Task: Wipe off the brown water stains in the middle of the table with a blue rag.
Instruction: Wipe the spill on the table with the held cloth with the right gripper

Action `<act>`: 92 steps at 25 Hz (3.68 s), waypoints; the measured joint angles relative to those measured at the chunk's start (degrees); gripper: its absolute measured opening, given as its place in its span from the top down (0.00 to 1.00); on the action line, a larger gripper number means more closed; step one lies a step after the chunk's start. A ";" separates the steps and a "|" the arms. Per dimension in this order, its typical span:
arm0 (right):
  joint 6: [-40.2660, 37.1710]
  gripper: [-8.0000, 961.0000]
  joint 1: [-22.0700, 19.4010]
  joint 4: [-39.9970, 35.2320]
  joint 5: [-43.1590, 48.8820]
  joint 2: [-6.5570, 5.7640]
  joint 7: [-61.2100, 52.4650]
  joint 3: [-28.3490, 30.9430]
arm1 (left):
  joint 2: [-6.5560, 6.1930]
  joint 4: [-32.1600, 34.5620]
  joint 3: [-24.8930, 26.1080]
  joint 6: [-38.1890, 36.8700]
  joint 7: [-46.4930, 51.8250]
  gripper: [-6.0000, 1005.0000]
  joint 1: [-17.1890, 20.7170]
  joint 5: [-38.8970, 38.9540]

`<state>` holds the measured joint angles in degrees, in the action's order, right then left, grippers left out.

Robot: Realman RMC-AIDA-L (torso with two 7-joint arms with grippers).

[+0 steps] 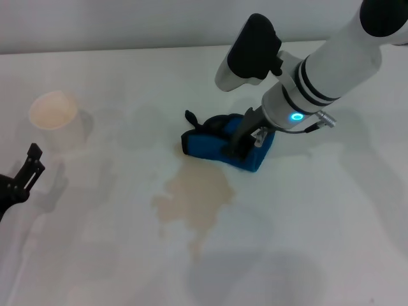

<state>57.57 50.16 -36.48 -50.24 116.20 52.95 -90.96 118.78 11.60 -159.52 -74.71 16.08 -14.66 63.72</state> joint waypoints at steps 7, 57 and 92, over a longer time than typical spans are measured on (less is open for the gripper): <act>1.80 0.95 -0.16 0.18 -7.93 0.00 3.43 -5.19 | -0.04 0.00 0.00 0.00 0.00 0.11 -0.13 0.00; -1.03 0.95 -2.60 5.05 -29.08 -0.01 11.04 -17.23 | -0.12 -4.52 0.25 -0.53 0.00 0.12 -3.49 -0.09; -10.12 0.95 -4.48 8.72 -37.36 -0.16 9.28 -18.34 | 0.24 -3.80 0.13 -0.58 0.11 0.12 -1.57 -0.07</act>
<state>47.46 45.68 -27.76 -87.61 116.03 62.23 -109.29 119.02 7.80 -159.39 -75.29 16.19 -16.23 63.65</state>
